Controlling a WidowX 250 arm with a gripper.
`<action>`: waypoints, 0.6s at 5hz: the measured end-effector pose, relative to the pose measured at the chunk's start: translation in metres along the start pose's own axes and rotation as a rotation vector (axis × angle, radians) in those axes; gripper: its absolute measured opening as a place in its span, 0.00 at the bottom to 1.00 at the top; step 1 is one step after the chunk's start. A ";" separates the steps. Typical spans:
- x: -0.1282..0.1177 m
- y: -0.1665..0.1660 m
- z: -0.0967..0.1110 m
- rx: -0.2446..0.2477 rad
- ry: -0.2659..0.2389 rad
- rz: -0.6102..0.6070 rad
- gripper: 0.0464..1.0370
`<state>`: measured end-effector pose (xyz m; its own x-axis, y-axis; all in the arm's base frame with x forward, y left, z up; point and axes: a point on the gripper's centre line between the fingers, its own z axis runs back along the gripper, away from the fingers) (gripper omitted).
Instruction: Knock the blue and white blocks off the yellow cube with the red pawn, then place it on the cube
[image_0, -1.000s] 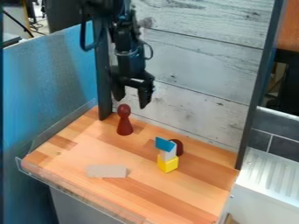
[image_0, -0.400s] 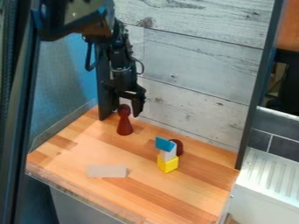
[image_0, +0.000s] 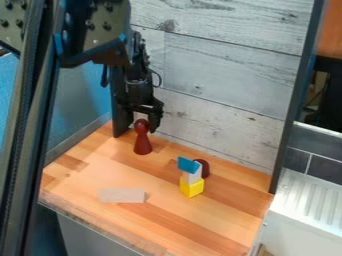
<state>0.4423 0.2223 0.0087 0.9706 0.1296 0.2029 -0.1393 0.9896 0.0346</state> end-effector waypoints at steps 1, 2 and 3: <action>0.004 0.006 -0.004 0.024 0.010 0.034 0.93; 0.000 0.006 -0.008 0.031 0.018 0.064 0.65; -0.009 -0.011 -0.008 -0.007 0.045 0.065 0.55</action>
<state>0.4367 0.2111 -0.0014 0.9673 0.1965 0.1603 -0.2015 0.9794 0.0154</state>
